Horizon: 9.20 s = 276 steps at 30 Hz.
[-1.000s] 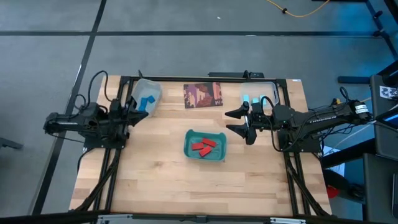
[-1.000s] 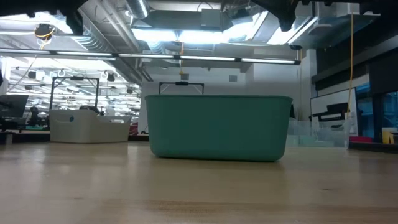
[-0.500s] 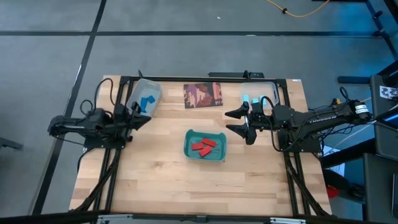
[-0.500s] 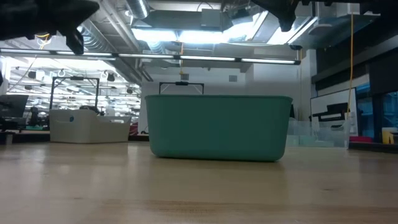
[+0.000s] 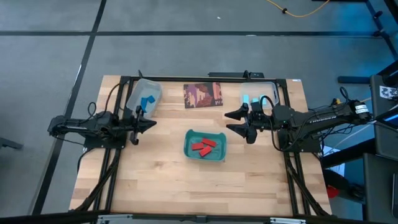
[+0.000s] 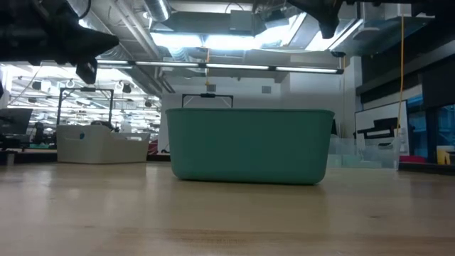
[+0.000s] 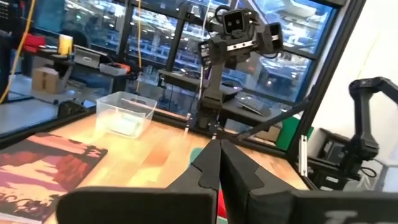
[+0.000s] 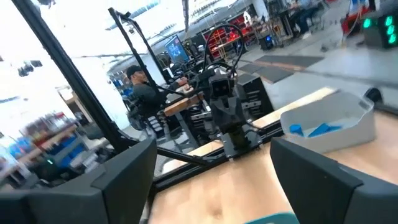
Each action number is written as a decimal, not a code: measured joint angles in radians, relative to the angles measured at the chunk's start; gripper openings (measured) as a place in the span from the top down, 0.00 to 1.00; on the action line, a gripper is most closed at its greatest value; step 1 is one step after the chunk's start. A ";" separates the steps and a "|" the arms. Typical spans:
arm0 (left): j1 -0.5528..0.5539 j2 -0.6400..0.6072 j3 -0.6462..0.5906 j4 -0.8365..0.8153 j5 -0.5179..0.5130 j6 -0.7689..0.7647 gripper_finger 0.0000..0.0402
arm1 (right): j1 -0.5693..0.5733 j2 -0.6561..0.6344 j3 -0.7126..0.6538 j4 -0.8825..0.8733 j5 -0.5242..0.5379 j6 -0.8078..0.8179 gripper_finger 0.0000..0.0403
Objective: Sort & place blocks by color
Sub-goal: Return to Home Position
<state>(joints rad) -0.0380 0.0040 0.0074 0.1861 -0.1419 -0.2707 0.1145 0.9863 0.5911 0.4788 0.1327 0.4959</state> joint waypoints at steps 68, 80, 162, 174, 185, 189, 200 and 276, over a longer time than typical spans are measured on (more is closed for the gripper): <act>0.000 0.002 0.000 -0.017 -0.029 -0.014 1.00 | -0.025 -0.984 -0.436 -0.310 -0.143 -0.104 1.00; 0.000 0.002 0.000 -0.018 -0.029 -0.014 1.00 | -0.025 -0.984 -0.543 -0.265 -0.144 -0.083 1.00; -0.050 -0.001 0.000 -0.153 0.028 -0.009 1.00 | 0.026 -0.984 -0.584 -0.452 -0.153 -0.187 0.93; -0.050 -0.001 0.000 -0.152 0.028 -0.009 1.00 | 0.026 -0.984 -0.584 -0.452 -0.152 -0.187 0.93; -0.050 -0.001 0.000 -0.151 0.028 -0.009 1.00 | 0.026 -0.984 -0.584 -0.452 -0.152 -0.187 0.93; -0.050 -0.001 0.000 -0.151 0.028 -0.009 1.00 | 0.026 -0.984 -0.584 -0.452 -0.152 -0.187 0.93; -0.050 -0.001 0.000 -0.151 0.028 -0.009 1.00 | 0.026 -0.984 -0.584 -0.452 -0.152 -0.187 0.93; -0.050 -0.001 0.000 -0.151 0.028 -0.009 1.00 | 0.026 -0.984 -0.584 -0.452 -0.152 -0.187 0.93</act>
<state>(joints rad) -0.0883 0.0028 0.0074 0.0349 -0.1141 -0.2801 0.1410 0.0025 0.0074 0.0269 -0.0196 0.3084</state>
